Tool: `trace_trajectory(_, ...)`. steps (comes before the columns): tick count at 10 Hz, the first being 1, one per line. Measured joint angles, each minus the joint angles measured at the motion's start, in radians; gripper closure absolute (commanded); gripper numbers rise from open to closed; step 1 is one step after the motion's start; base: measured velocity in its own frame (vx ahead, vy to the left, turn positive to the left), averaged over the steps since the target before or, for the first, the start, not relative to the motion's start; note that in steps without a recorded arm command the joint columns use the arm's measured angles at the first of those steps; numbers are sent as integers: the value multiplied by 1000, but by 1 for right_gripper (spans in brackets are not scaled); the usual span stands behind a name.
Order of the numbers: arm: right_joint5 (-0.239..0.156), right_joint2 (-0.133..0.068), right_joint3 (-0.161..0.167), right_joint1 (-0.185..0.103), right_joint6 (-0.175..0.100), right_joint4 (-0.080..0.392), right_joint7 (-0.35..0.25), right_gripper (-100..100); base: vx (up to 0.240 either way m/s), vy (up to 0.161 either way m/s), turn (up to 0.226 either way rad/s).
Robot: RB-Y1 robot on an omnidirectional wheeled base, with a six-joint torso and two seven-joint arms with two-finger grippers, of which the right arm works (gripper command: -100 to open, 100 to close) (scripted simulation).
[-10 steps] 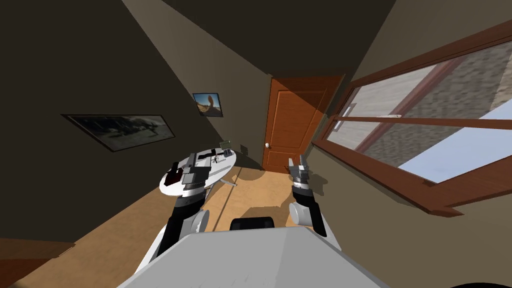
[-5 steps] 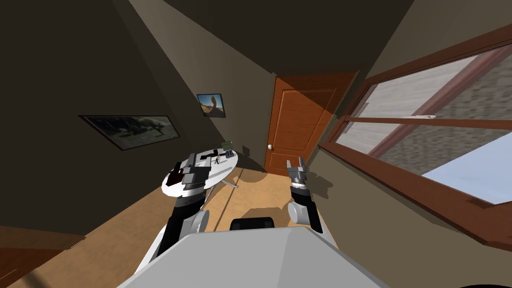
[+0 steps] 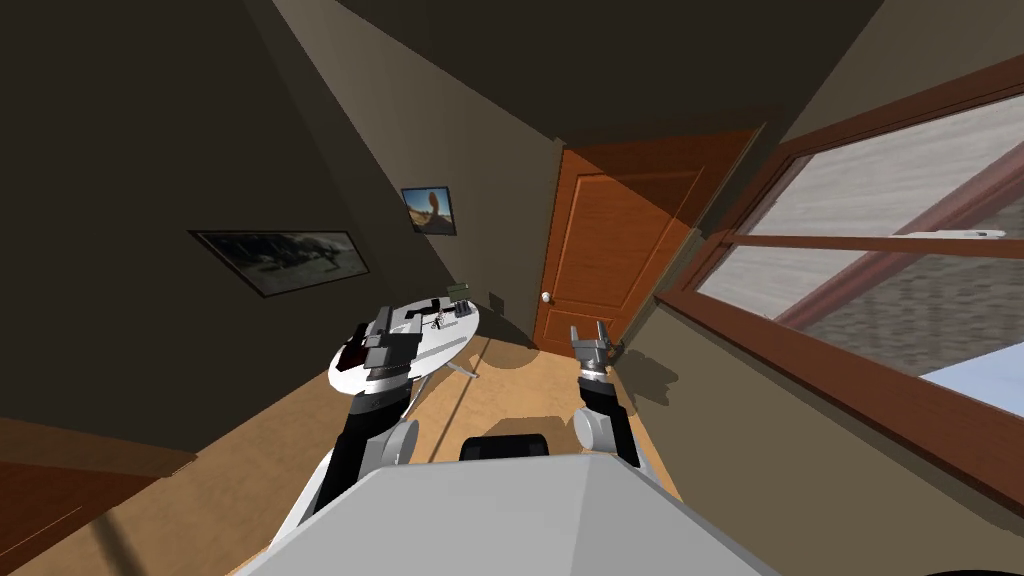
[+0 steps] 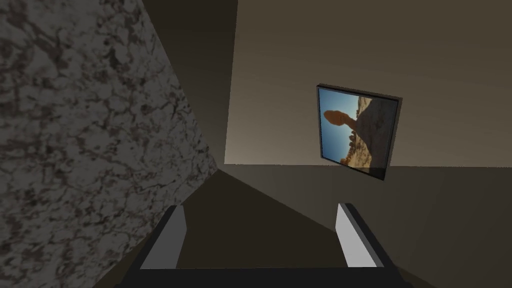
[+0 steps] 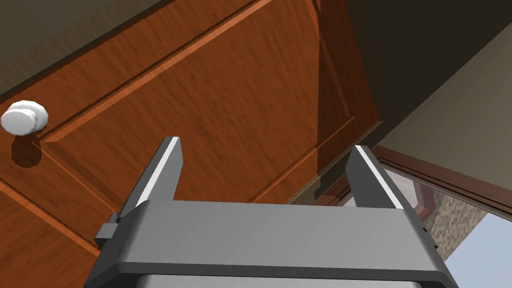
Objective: Pull the door open
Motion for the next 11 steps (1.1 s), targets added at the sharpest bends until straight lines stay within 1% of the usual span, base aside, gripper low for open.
trace_trajectory(1,-21,-8,1,-9,-12,28,-21,-100,84,-19,106)
trace_trajectory(2,-43,-11,3,-19,-17,50,-39,-100,106,-18,117)
trace_trajectory(3,-63,-15,7,-23,-23,70,-58,-100,108,-23,121)
trace_trajectory(4,-86,-24,10,-23,-31,87,-79,-100,92,-24,104)
trace_trajectory(6,-126,-34,21,-33,-61,144,-121,-100,87,-22,108)
trace_trajectory(8,-169,-40,29,-42,-74,182,-158,-100,108,-36,115)
trace_trajectory(9,-191,-49,31,-52,-87,215,-181,-100,101,-21,107)
trace_trajectory(10,-213,-54,35,-53,-96,233,-202,-100,85,-22,117)
trace_trajectory(11,-233,-56,41,-59,-108,260,-222,-100,81,-26,110)
